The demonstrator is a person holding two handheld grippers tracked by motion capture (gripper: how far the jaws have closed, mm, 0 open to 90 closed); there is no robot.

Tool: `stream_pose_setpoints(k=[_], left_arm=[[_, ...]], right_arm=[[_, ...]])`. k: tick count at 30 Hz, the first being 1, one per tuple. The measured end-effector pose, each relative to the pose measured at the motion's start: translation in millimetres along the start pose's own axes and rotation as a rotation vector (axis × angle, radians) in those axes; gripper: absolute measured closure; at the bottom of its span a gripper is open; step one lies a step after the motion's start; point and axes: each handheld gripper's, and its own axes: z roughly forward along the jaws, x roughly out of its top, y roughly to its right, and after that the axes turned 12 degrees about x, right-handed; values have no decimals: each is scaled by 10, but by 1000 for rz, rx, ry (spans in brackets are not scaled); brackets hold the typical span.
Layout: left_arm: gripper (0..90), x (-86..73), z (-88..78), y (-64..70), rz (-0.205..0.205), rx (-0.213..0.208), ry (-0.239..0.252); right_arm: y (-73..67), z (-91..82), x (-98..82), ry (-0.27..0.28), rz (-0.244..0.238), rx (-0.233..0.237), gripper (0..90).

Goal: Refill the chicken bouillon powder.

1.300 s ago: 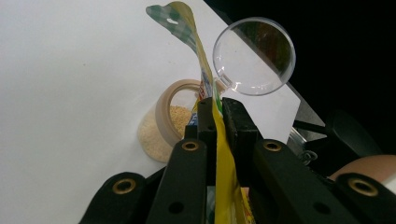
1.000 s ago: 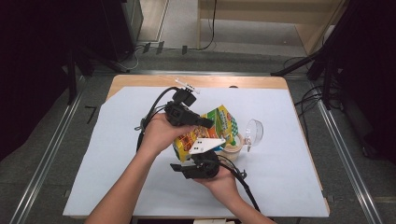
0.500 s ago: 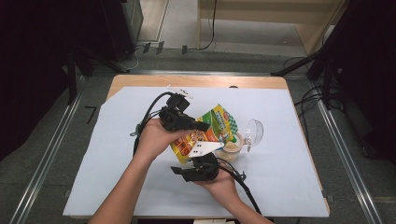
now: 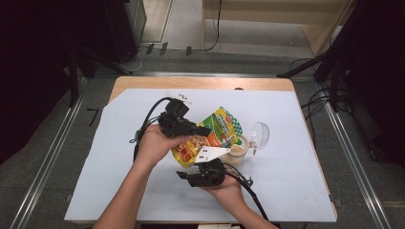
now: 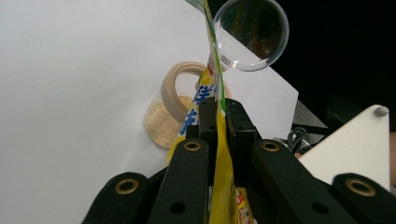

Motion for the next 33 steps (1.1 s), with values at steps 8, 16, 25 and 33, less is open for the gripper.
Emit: stream_pose_setpoints(k=[8,16,25,33], left_arm=[[886,-66,-25,-56,-6,-26,28],[886,-135,-87,-103,3,-23,52],[886,-181,-174,-179,-20,-46,88],[886,-202,-284,-280,-40,-30,135]], right_arm=[[-5,0,-17,5,-17,-11,461],[-33,-15,-29,13,-27,-13,451],[-92,-21,-32,8,-21,1,452],[-83,-137,-53,7,-14,8,478]])
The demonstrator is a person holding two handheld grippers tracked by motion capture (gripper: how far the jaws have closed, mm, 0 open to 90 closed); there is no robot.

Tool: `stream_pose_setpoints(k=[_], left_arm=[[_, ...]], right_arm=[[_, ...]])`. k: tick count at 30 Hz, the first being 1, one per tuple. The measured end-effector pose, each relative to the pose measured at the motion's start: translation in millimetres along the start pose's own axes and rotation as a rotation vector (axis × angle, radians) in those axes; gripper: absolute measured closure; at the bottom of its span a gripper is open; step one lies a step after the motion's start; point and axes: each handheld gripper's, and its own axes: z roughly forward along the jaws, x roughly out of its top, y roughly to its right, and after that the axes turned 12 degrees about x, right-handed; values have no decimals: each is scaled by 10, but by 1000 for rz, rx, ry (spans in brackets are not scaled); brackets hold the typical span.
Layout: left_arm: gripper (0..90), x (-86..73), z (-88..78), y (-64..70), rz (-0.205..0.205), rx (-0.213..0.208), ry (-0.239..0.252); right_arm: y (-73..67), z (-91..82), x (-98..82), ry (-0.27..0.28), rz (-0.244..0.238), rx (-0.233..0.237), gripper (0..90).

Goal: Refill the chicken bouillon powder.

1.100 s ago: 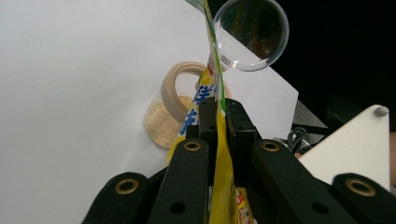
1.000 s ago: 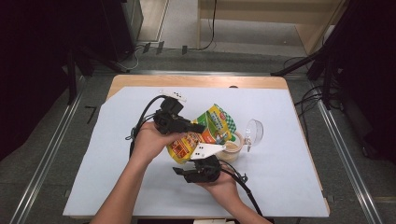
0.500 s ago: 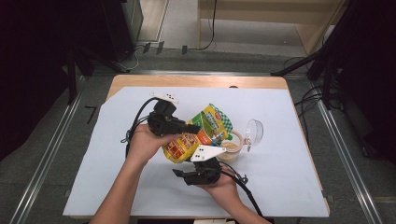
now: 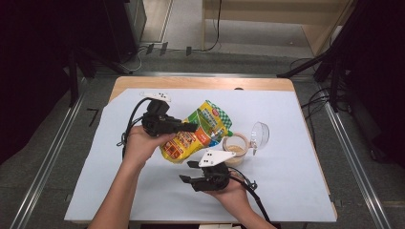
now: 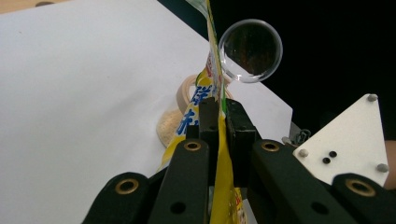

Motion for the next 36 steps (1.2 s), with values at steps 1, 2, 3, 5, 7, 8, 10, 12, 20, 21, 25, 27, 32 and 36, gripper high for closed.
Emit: stream_pose_setpoints(k=[1,2,3,5,7,8,10,12,20,21,25,27,32,36], left_arm=[[886,1,-9,-11,-1,1,5],[886,2,-18,-26,-3,3,14],[886,1,-33,-44,-6,11,24],[886,-3,-50,-74,-7,22,40],[887,-6,-70,-119,-13,34,58],[887,-6,-77,-144,-18,38,64],[887,-6,-88,-191,-32,47,77],[887,-6,-89,-234,-36,58,84],[887,4,-16,-362,-35,112,94],[887,7,1,-378,-35,119,91],[887,12,82,-451,-29,140,88],[887,10,133,-498,-30,147,90],[887,-21,274,-606,-26,172,81],[887,-84,377,-675,-26,176,58]], right_arm=[[1,-24,-9,-2,8,5,482],[5,-41,-14,-4,7,5,482],[4,-65,-20,-4,12,6,482],[4,-132,-25,-7,12,2,482],[9,-218,-37,-7,8,-3,483],[7,-264,-46,-3,15,-6,483],[5,-365,-75,-2,22,-4,483],[0,-455,-109,-9,29,-10,483],[51,-885,-290,19,61,-57,482],[58,-924,-301,21,64,-64,482],[98,-1040,-350,22,83,-78,483],[113,-1077,-371,15,91,-82,486],[120,-1109,-400,11,92,-88,487],[123,-1118,-411,8,91,-94,487]])
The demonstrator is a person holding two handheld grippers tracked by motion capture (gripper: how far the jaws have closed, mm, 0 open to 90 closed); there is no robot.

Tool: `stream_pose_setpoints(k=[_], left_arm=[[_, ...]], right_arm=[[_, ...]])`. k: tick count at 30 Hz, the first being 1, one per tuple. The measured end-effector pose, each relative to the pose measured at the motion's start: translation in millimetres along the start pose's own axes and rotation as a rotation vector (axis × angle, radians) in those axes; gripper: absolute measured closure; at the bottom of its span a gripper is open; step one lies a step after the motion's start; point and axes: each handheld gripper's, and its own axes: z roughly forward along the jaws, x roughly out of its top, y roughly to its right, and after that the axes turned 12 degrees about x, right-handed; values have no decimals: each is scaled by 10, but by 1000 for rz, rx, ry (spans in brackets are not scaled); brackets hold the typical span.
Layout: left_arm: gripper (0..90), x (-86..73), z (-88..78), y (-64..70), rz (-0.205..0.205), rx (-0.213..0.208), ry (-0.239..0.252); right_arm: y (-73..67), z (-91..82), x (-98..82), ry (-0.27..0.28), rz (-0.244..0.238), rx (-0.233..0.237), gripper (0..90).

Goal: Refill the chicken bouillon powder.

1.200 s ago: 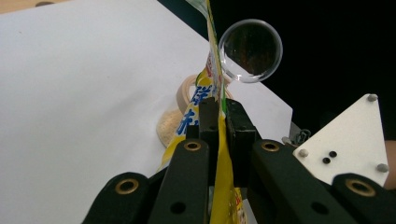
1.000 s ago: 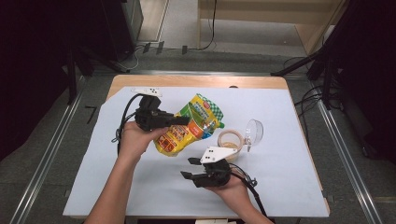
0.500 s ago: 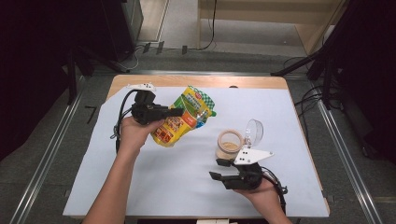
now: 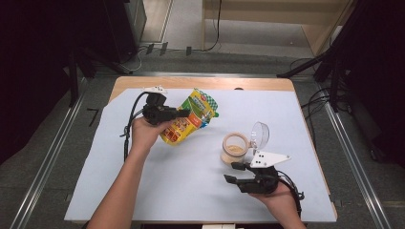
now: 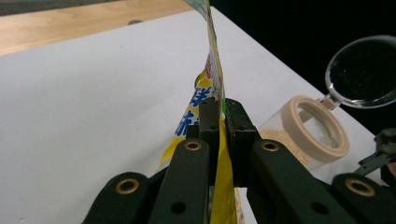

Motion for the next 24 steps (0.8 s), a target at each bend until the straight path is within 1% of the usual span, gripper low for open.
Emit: stream_pose_setpoints(k=[4,7,11,15,17,19,21,24], left_arm=[[888,-65,49,-43,-13,9,-21],[888,-85,38,-58,-16,4,-2],[887,-108,22,-57,-9,-3,2],[886,-145,-10,-49,-3,-5,13],[886,-162,-38,-49,-13,-3,19],[885,-176,-72,-58,-11,-5,16],[885,-193,-102,-55,-16,-3,19],[887,-218,-152,-55,-25,-8,10]], right_arm=[[13,-10,-7,4,0,-2,487],[19,-21,-3,14,-2,-3,488],[20,-17,-2,15,-3,-2,489],[18,-19,-1,17,-2,1,489],[22,-22,-2,17,-1,0,489],[25,-30,-2,19,2,0,489],[30,-40,-2,25,5,-1,489],[43,-54,-2,26,5,-4,489]])
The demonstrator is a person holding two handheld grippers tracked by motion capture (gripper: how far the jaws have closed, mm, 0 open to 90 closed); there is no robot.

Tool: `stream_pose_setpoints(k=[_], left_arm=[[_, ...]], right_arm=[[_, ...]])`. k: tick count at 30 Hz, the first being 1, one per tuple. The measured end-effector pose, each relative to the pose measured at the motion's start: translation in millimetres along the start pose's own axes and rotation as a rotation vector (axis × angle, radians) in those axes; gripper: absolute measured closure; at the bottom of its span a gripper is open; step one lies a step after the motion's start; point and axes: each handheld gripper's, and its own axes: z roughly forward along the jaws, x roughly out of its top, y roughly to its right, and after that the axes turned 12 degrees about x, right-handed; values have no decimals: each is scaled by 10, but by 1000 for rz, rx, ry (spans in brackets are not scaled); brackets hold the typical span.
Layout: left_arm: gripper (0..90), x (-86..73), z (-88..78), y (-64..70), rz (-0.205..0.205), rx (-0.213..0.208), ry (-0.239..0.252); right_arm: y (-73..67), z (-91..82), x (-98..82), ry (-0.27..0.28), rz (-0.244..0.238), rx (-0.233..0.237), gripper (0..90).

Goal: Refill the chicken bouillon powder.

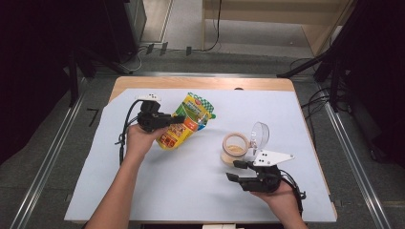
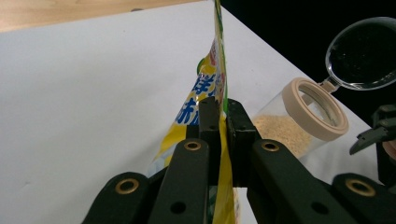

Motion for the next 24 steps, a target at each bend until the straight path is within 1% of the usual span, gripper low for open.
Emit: stream_pose_setpoints(k=[2,7,10,15,20,24], left_arm=[[889,-23,-41,1,-3,-6,-2],[888,-84,-152,-3,-8,0,4],[886,-113,-205,-15,-9,-4,4],[883,-201,-319,2,-28,5,17],[879,-281,-415,10,-23,6,30],[873,-322,-471,0,-27,7,34]], right_arm=[[3,-5,1,2,1,2,489],[3,-5,5,3,2,2,491],[9,-1,7,2,-2,0,490],[7,20,12,-3,-3,4,490],[4,54,19,-11,-8,10,490],[-3,76,28,-17,-18,13,491]])
